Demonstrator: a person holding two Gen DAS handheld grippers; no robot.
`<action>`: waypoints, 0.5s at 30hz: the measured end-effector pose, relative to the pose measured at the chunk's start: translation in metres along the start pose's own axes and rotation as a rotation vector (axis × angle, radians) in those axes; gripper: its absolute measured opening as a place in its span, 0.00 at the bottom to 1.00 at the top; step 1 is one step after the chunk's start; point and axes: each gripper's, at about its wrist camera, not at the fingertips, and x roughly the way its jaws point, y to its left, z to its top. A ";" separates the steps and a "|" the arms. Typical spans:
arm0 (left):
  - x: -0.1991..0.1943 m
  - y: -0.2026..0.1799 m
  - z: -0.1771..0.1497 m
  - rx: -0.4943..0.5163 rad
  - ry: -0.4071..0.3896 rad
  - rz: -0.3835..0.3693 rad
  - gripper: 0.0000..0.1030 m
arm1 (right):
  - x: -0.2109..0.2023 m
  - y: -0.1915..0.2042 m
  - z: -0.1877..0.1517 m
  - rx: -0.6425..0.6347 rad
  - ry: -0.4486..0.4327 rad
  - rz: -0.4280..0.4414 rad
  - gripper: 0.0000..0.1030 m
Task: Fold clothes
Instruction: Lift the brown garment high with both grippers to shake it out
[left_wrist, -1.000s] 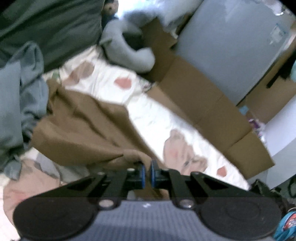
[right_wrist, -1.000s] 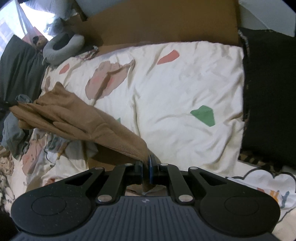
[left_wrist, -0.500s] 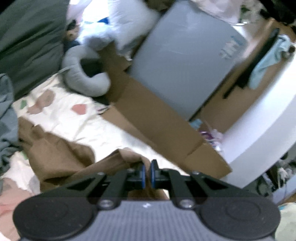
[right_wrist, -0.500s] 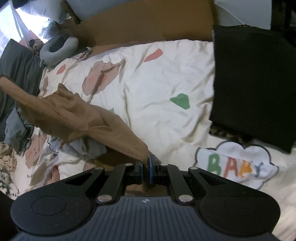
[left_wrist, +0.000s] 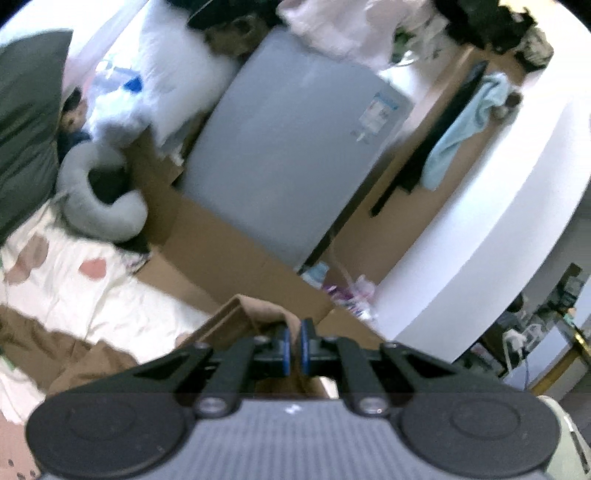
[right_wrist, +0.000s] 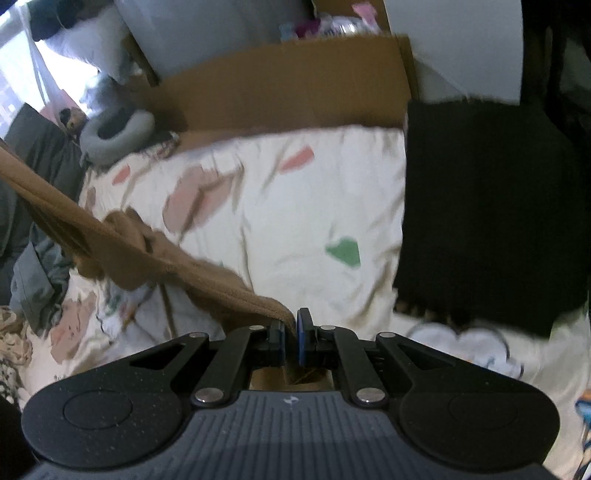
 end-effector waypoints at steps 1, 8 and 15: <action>-0.006 -0.006 0.005 0.007 -0.014 -0.009 0.06 | -0.003 0.002 0.007 -0.007 -0.017 0.003 0.04; -0.054 -0.062 0.040 0.078 -0.117 -0.077 0.06 | -0.039 0.022 0.057 -0.068 -0.138 0.023 0.04; -0.107 -0.111 0.059 0.144 -0.215 -0.123 0.06 | -0.087 0.040 0.105 -0.122 -0.267 0.033 0.04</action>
